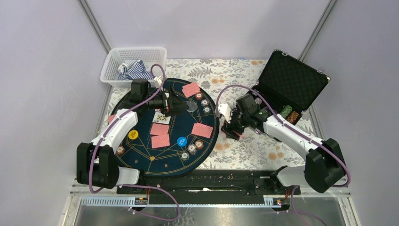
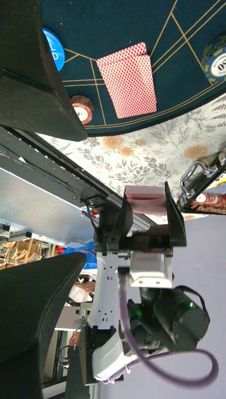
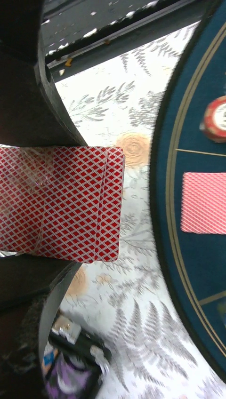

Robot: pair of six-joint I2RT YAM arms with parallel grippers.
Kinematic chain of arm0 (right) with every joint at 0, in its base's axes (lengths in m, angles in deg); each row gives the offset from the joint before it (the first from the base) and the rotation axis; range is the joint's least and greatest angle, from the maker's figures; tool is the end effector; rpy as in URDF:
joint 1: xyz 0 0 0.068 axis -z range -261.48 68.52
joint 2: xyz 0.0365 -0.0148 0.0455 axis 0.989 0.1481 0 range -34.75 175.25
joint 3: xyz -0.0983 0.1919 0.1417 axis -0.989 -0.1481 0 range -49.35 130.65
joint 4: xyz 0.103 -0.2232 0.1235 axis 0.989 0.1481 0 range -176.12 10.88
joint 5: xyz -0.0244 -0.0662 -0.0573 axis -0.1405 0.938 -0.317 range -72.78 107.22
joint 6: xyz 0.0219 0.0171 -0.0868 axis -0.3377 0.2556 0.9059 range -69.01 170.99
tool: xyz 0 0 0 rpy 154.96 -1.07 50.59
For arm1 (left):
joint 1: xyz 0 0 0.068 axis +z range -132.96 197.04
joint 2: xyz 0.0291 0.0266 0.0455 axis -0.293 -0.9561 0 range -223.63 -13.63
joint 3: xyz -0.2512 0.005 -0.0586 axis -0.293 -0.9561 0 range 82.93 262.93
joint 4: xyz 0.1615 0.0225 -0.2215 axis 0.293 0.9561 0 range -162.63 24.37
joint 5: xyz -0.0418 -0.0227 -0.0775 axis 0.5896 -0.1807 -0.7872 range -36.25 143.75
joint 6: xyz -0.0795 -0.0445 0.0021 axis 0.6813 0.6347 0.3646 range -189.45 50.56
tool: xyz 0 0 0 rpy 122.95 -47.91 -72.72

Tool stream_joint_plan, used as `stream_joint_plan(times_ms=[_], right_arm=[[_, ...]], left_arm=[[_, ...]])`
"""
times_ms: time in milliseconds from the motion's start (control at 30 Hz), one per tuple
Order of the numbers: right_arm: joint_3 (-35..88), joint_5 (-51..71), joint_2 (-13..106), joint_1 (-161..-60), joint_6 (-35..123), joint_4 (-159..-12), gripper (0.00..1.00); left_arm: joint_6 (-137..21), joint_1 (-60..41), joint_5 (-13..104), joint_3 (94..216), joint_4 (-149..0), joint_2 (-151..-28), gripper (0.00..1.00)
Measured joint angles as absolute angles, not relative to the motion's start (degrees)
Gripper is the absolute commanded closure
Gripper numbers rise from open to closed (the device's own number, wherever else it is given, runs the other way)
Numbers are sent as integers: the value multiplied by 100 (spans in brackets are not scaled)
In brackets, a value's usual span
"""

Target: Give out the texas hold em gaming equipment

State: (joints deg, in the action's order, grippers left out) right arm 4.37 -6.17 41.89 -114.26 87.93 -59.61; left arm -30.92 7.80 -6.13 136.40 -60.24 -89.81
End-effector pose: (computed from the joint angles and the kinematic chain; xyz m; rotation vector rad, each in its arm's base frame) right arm 0.2530 0.2015 0.1966 -1.5121 1.8516 0.4612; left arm 0.3017 -0.1206 0.2440 0.0795 2.2594 -1.5961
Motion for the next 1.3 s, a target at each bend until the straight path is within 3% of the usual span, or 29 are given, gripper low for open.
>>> stream_joint_plan(times_ms=[400,767,1133,1300], right_arm=[[-818,-1111,4251,-10873,9687,-6737,57],[-1078,-1649,4755,-10652,10118,-7332,46],[-1098,-1745,5094,-10600,10380,-7384,42],[-1096,-1780,5127,-10591,10468,-7400,34]], left_arm=[[-3236,892,-595,13644,-5845,-8981,7],[-3322,1027,-597,13644,-5788,-8981,6],[-3368,1095,-604,13647,-5668,-8981,6],[-3381,1115,-606,13647,-5642,-8981,6]])
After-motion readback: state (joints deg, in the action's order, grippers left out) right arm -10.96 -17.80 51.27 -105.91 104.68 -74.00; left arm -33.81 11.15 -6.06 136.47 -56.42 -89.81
